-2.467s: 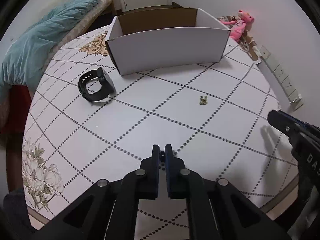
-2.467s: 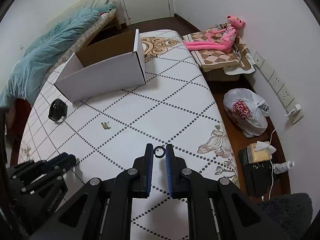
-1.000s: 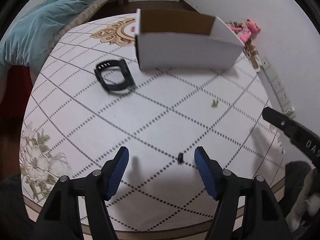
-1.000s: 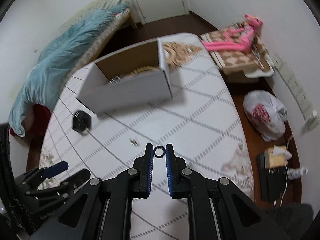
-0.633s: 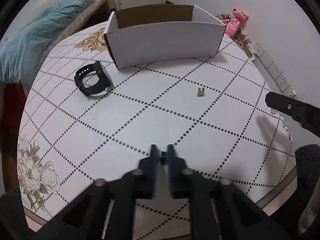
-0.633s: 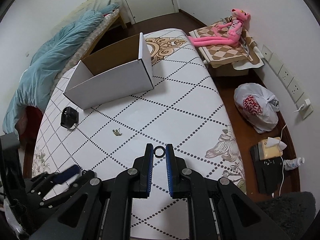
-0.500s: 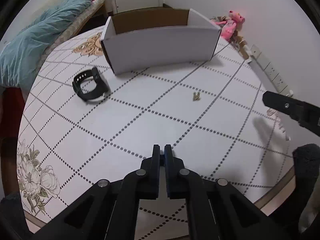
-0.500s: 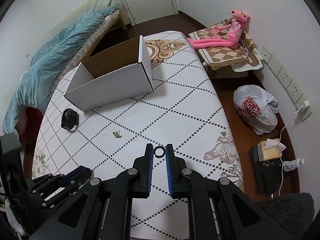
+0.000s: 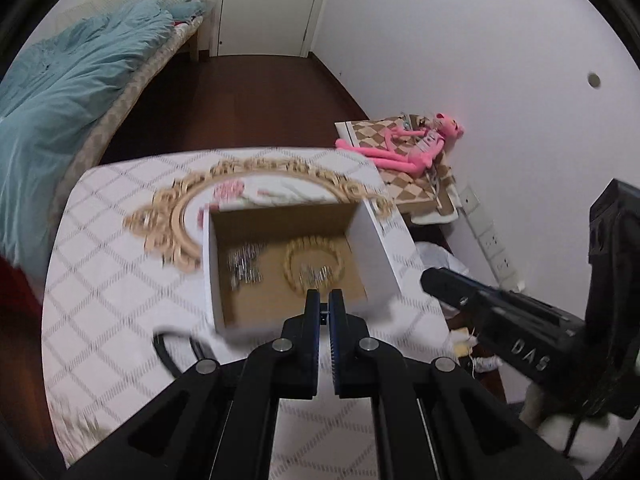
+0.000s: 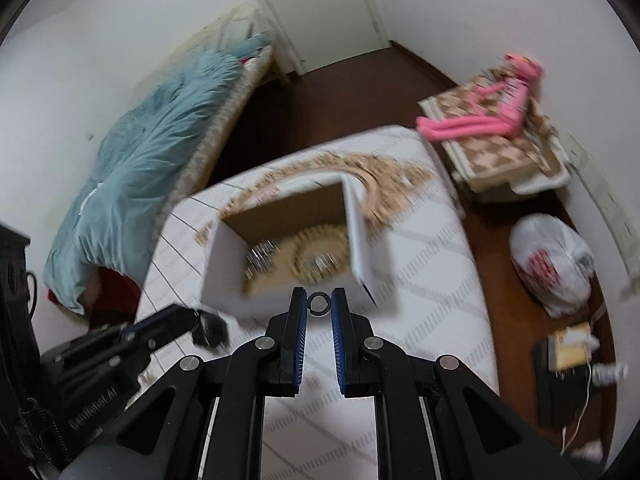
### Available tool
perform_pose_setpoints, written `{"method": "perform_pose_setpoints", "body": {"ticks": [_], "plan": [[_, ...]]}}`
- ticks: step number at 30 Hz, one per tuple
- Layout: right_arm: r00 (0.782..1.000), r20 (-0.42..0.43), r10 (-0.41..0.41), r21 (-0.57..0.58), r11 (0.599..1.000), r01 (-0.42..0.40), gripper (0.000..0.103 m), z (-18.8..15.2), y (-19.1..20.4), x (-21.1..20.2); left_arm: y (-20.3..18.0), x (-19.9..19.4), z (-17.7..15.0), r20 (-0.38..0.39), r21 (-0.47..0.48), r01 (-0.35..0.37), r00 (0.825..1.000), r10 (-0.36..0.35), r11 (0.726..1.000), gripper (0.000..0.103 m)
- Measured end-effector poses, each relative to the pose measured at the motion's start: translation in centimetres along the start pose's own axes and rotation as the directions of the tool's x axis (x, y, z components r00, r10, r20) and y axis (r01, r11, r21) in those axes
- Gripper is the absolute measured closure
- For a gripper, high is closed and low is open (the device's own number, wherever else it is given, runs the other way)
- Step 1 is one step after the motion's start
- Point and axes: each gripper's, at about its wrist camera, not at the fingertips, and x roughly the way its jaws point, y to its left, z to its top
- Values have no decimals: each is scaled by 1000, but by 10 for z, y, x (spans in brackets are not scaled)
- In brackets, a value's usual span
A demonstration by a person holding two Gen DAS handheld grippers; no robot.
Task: Organize jewelry
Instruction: 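Carry both rings into the white box and open both grippers, then move the right gripper to the gold earring while the left gripper approaches the black watch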
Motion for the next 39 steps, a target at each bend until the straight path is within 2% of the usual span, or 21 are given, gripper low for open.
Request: {"method": "perform_pose_setpoints", "body": {"ticks": [4,6,9,11,12,13,14,16,20,21,24,26,27,30,32,36,39], "plan": [[994,-106,6,-34,999,-9,90,37,9,41,16,25,35,-53,-9,-20,998,20,1000,101],[988,-152,-11,-49,999,4,90,49,12,58,21,35,43,-75,-17,-37,997,36,999,96],[978,-206,-28,-67,998,14,89,62,15,78,29,48,50,-119,-31,-123,986,118,992,92],[971,-239,-32,-67,998,16,89,68,14,87,33,50,51,-122,-36,-156,981,151,987,72],[970,-241,-38,-66,998,23,87,70,14,88,36,49,52,-116,-43,-165,980,159,985,42],[971,-238,-38,-64,998,24,79,71,12,87,39,47,53,-108,-50,-176,980,170,983,15],[971,-236,-36,-61,998,22,67,72,11,86,42,44,54,-97,-55,-188,978,182,981,11],[973,-225,-41,-57,998,29,59,74,10,82,48,39,53,-85,-64,-209,975,203,976,10],[976,-212,-58,-59,997,46,56,74,9,75,57,35,49,-93,-80,-255,964,247,964,8],[976,-207,-66,-63,997,54,54,73,9,73,58,34,47,-93,-80,-265,962,258,961,4],[975,-187,-119,-82,991,105,37,69,10,65,58,28,41,-72,-84,-289,956,283,954,1],[967,-175,-185,-109,980,168,14,65,12,61,57,24,36,-53,-80,-315,949,311,946,1],[961,-169,-220,-125,972,201,9,62,13,60,57,22,33,-46,-77,-327,945,324,942,1],[941,-168,-295,-164,949,268,7,51,14,58,56,20,26,-48,-82,-341,940,338,937,1],[935,-168,-314,-169,943,286,7,42,16,57,55,18,22,-54,-85,-347,938,343,934,1],[932,-145,-331,-169,937,307,7,34,19,47,49,8,16,-42,-83,-349,937,347,933,1],[938,-124,-323,-163,939,302,6,32,25,33,45,-5,12,-26,-87,-340,940,340,936,1]]}}
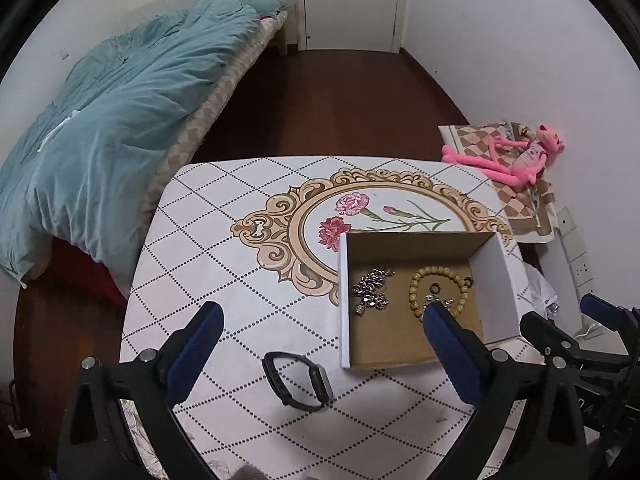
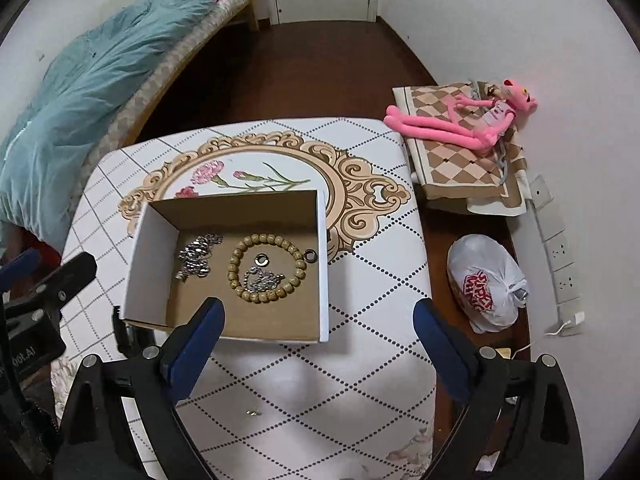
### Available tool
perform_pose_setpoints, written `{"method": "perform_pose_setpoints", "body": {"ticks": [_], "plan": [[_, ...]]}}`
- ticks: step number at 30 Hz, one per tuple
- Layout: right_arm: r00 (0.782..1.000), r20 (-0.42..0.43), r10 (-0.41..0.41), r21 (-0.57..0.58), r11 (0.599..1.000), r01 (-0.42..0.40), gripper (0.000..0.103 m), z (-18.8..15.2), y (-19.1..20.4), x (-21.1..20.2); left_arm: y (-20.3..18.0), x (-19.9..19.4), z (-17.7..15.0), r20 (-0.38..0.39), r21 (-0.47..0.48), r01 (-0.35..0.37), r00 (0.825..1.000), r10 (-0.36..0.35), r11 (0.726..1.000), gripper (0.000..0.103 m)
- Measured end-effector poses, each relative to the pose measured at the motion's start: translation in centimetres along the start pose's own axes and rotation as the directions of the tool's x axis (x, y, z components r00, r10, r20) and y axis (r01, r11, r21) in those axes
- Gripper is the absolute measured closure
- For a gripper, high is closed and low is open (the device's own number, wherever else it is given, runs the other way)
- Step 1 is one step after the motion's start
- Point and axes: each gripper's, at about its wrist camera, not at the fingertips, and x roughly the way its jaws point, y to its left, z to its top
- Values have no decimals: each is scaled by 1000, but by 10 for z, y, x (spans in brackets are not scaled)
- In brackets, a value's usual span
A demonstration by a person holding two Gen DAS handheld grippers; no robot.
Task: Organize jewelry
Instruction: 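Move the right gripper to the gold earring while the left gripper approaches the black watch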
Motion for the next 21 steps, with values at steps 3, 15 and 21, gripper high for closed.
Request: {"method": "perform_pose_setpoints", "body": {"ticks": [3,15,21], "plan": [[999,33,6,7,1000,-6,6,-3,2,-20,1,-12,-4,16,-1,-2,1000,2,1000,1],[997,73,27,-12,1000,-26,6,-48,25,-50,19,-39,-47,29,-8,-54,998,54,999,1],[997,16,82,32,996,-82,7,-96,29,-5,38,-9,-92,-70,-27,-105,992,103,994,1]]}}
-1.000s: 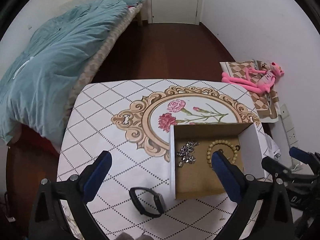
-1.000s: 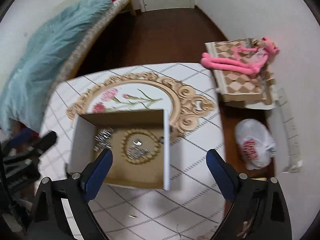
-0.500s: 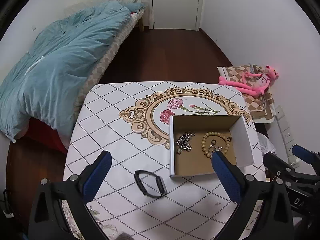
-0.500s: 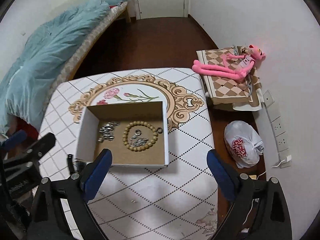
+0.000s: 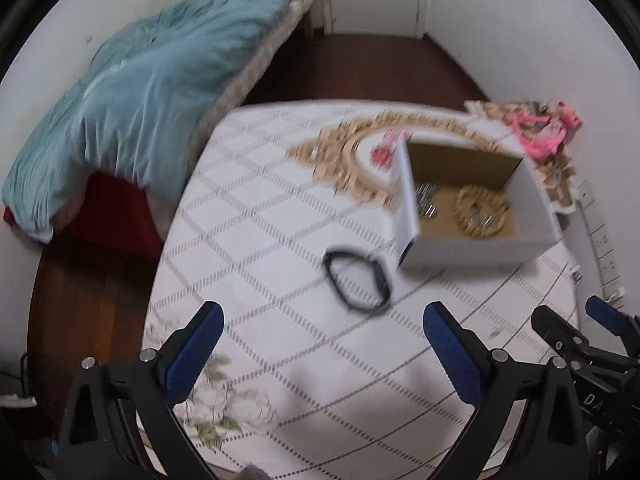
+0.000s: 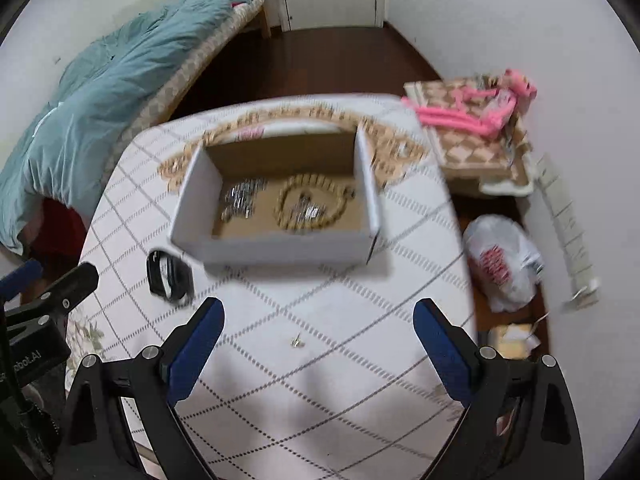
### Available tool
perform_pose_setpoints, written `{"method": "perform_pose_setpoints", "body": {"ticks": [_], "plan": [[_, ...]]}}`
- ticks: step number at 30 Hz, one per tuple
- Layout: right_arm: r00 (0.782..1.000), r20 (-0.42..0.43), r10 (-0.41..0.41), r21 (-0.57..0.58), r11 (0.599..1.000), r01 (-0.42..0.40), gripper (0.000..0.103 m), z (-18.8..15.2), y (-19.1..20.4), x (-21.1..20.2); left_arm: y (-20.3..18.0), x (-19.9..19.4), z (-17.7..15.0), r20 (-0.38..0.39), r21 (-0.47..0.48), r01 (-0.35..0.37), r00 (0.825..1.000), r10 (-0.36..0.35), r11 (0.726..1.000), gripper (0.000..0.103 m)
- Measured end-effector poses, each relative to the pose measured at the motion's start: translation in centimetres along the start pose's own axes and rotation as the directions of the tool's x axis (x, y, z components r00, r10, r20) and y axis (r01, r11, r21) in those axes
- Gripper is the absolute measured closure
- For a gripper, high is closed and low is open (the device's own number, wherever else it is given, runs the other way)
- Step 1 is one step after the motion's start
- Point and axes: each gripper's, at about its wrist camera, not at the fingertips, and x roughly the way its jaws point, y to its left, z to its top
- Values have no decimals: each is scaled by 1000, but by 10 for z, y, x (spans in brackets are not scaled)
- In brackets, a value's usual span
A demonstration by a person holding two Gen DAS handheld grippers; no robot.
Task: Organize jewelry
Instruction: 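Move the right gripper to the gold earring while the left gripper approaches the black watch, then grasp the gold earring with the right gripper while the left gripper grasps the black watch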
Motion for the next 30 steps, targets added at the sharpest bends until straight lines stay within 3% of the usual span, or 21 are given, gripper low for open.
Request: {"method": "perform_pose_setpoints", "body": {"ticks": [4,9,12,15,16,23,29,30], "plan": [[999,-17,39,31,999,-38,39,-27,-1,29,6,20,-23,-45,-6,-33,998,33,999,1],[1000,-1,29,-5,1000,-29,45,-43,10,52,11,37,-36,-79,-17,-53,996,52,998,1],[1000,-11,8,-23,1000,-8,61,-46,15,64,13,43,-40,-88,-20,-59,994,57,998,1],[1000,8,-18,-30,999,18,82,-48,17,72,17,48,-42,-97,-27,-64,993,62,998,1],[999,10,-31,-37,999,32,94,-49,17,73,18,49,-42,-98,-31,-66,993,63,997,1],[999,41,13,31,999,-15,94,-41,0,63,33,52,-28,-97,-153,-1,995,-14,988,1],[996,86,24,71,997,-30,94,-22,-4,45,39,69,-3,-82,-252,135,984,-160,958,3],[996,90,21,74,997,-28,94,-20,-5,43,37,73,1,-83,-251,153,980,-179,956,8]]}}
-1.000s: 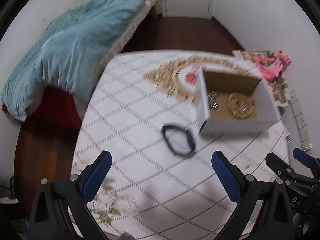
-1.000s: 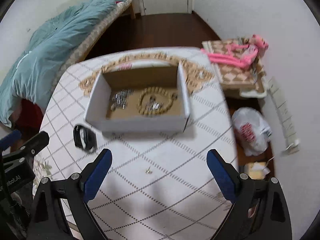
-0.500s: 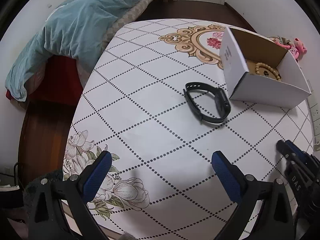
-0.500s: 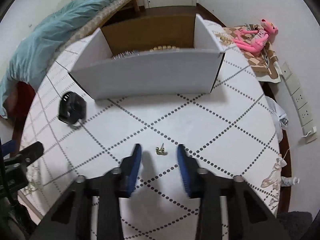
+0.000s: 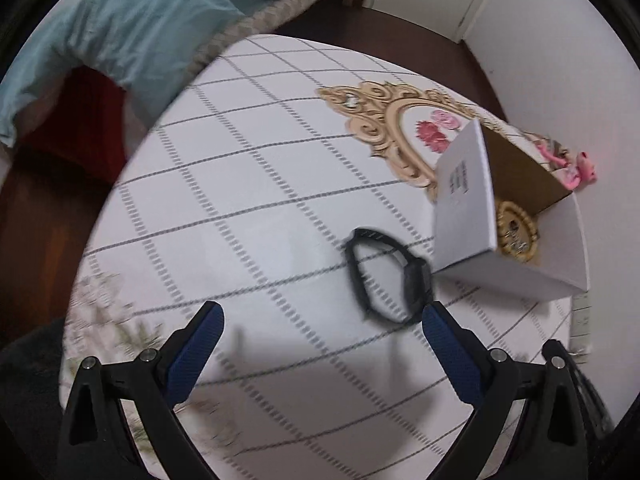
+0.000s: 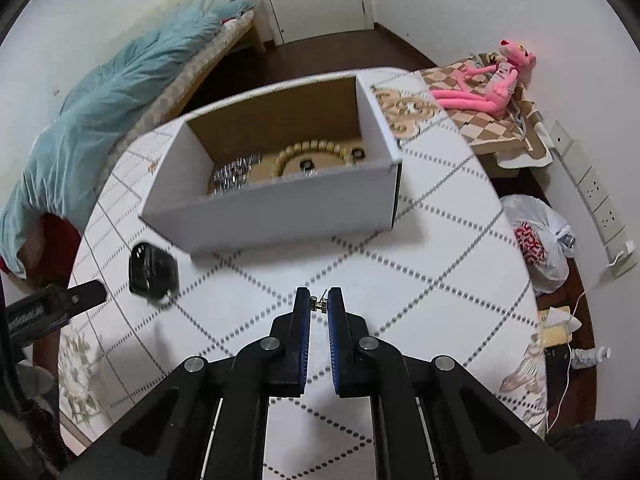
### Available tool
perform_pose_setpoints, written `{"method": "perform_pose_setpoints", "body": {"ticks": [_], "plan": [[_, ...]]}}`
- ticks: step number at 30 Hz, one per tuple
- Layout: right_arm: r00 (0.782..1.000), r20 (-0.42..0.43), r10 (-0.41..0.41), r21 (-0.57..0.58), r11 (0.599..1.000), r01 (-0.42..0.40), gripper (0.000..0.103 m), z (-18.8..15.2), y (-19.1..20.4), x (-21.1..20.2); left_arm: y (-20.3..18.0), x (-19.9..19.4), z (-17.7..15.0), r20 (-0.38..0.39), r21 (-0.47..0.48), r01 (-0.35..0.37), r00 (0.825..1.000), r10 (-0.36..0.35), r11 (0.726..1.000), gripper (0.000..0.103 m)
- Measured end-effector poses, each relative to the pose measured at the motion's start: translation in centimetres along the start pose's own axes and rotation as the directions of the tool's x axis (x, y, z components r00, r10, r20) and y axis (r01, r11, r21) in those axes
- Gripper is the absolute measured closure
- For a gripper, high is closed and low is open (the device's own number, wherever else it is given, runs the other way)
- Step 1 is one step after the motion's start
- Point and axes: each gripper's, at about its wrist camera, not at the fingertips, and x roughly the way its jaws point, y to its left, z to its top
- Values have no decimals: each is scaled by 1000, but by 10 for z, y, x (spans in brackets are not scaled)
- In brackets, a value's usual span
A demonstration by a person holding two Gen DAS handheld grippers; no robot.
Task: Organize jewelry
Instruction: 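Grasp the gold earring with the right gripper while the left gripper grasps the black watch, then lower the watch and earring into the box and open both grippers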
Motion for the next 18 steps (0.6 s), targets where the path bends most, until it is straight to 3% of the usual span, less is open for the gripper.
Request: {"method": "perform_pose_setpoints", "body": {"ticks": [5,7,8,12,18], "plan": [[1000,1,-12,27,1000,12,94,6,2,3,-16,24,9,-47,51,39,998,-37,998,46],[1000,-9,-19,33,999,19,94,6,3,7,-23,35,11,-66,92,32,998,-26,995,80],[1000,-13,-20,35,999,21,94,6,2,9,-24,38,10,-70,106,27,997,-19,994,88],[1000,-16,-25,40,999,26,94,5,-1,10,-24,41,5,-50,152,47,998,-40,987,99],[1000,2,-9,41,999,8,94,8,-8,-3,-15,23,-8,-8,174,65,998,-64,983,100]]}}
